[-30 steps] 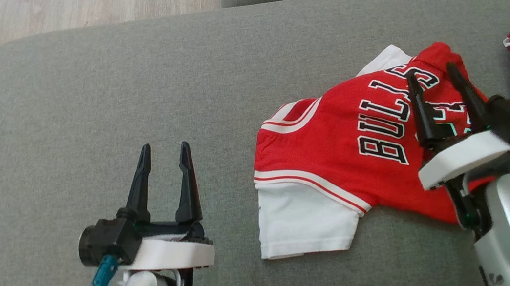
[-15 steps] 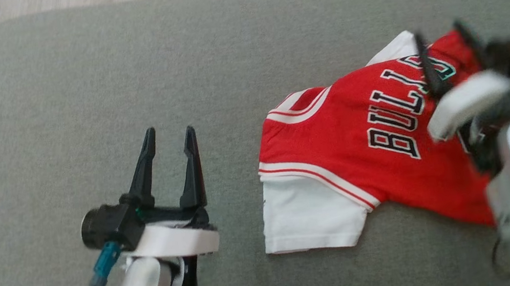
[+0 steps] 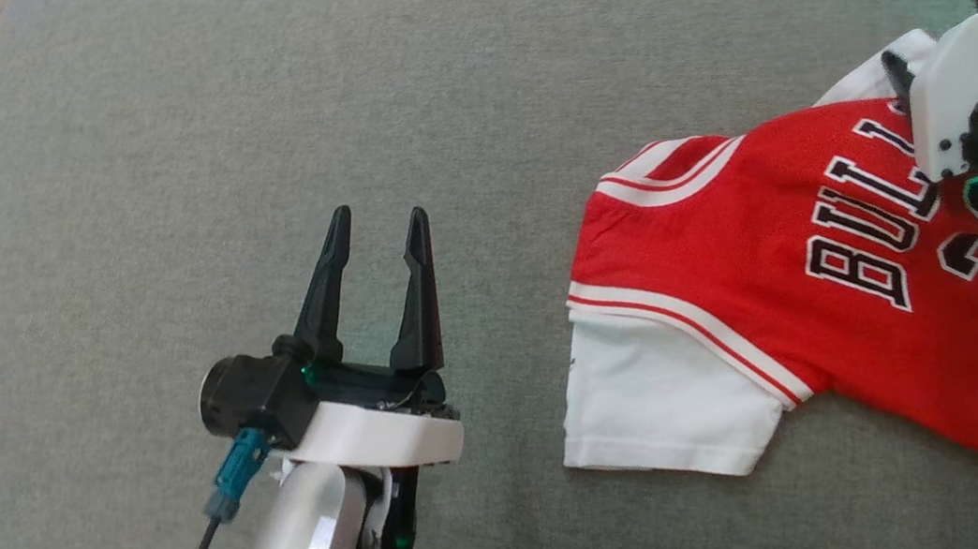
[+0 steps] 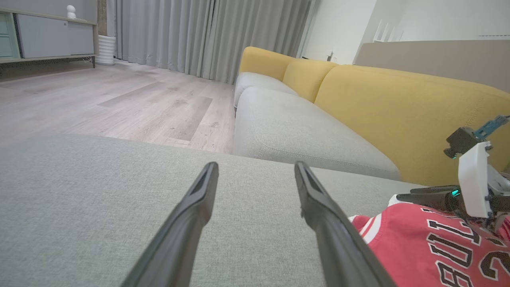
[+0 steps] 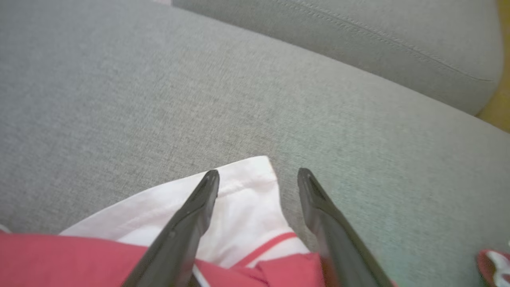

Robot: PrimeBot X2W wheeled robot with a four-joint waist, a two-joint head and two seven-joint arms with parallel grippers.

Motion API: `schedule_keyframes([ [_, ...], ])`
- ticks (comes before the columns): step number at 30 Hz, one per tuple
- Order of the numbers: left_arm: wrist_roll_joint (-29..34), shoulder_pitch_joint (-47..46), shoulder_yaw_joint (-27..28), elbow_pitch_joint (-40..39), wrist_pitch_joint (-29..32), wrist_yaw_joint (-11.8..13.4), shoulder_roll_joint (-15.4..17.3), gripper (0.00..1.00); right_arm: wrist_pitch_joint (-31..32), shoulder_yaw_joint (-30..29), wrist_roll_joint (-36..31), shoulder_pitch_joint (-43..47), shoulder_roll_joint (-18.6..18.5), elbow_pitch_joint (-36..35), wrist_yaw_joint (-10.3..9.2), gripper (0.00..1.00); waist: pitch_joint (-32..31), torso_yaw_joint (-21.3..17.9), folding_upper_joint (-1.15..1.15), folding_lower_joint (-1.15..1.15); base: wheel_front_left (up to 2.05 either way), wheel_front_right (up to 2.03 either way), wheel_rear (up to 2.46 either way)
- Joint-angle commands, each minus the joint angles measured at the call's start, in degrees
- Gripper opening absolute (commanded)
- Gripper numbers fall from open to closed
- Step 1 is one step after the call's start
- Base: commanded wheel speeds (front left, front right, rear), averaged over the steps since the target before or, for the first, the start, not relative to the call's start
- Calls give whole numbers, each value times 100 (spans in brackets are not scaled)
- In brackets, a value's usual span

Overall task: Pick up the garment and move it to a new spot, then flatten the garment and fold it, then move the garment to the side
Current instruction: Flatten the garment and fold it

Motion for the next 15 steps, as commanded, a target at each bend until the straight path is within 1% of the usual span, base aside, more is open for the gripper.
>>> schedule_keyframes([
  [1, -46, -179, 140, -181, -28, 27, 41, 100, 76, 237, 111, -213, -83, -107, -4, 100, 40, 57, 0, -1, 0, 0, 0],
  [7, -96, -233, 56, -203, -28, 63, 41, 100, 503, 1085, 585, -356, -385, 235, -4, 100, 103, 151, 0, -1, 0, 0, 0],
  [10, -123, -254, 23, -219, -28, 84, 41, 100, 682, 1360, 798, -411, -472, 353, -4, 100, 132, 185, 0, -1, 0, 0, 0],
  [11, -131, -260, 18, -222, -28, 90, 41, 100, 720, 1419, 880, -437, -494, 373, -4, 54, 142, 192, 0, -1, 0, 0, 0],
  [12, -138, -266, 14, -225, -28, 96, 41, 100, 723, 1477, 938, -474, -518, 376, -4, 0, 152, 198, 0, -1, 0, 0, 0],
  [15, -149, -276, 13, -234, -28, 108, 41, 100, 665, 1591, 1037, -574, -560, 340, -4, 0, 173, 201, 0, -1, 0, 0, 0],
])
